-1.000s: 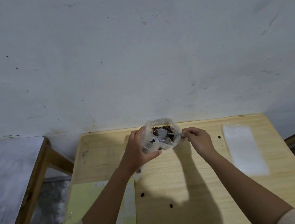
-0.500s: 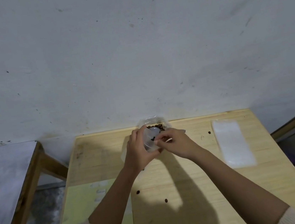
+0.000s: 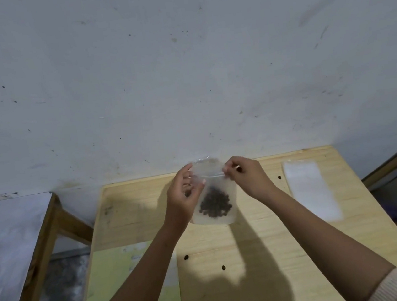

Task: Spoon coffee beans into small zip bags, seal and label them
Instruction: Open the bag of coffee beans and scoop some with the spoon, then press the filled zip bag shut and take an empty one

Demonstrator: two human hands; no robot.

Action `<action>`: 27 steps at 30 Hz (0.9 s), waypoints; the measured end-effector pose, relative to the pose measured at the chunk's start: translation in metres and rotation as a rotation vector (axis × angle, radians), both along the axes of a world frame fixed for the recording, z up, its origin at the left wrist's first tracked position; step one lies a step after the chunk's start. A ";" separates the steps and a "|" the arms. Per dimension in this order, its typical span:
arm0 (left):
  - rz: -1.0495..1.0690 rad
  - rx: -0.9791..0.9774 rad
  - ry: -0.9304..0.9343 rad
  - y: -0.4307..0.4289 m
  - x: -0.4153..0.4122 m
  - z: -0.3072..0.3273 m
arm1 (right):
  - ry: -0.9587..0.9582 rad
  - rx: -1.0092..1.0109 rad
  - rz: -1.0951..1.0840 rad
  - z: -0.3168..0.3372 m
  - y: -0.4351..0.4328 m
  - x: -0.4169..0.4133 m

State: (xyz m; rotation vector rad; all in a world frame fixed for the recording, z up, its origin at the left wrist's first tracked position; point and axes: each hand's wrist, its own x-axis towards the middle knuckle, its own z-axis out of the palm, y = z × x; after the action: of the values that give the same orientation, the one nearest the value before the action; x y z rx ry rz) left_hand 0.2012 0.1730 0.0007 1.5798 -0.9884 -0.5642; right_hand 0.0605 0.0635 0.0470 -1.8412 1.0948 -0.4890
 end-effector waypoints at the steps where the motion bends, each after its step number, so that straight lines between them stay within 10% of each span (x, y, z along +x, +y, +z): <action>1: 0.031 -0.029 0.048 -0.003 -0.001 0.010 | -0.049 -0.023 -0.018 0.006 -0.003 -0.001; 7: 0.193 -0.145 0.229 -0.023 -0.005 0.054 | -0.321 -0.041 -0.058 0.036 -0.005 -0.005; 27: -0.026 -0.096 0.294 -0.010 -0.007 0.084 | -0.224 -0.008 -0.013 0.059 0.003 -0.013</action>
State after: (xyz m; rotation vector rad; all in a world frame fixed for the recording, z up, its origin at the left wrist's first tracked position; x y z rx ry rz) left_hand 0.1945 0.1628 0.0842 1.3550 -0.8019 -0.7326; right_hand 0.0479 0.0660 0.1062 -1.7399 0.9546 -0.6901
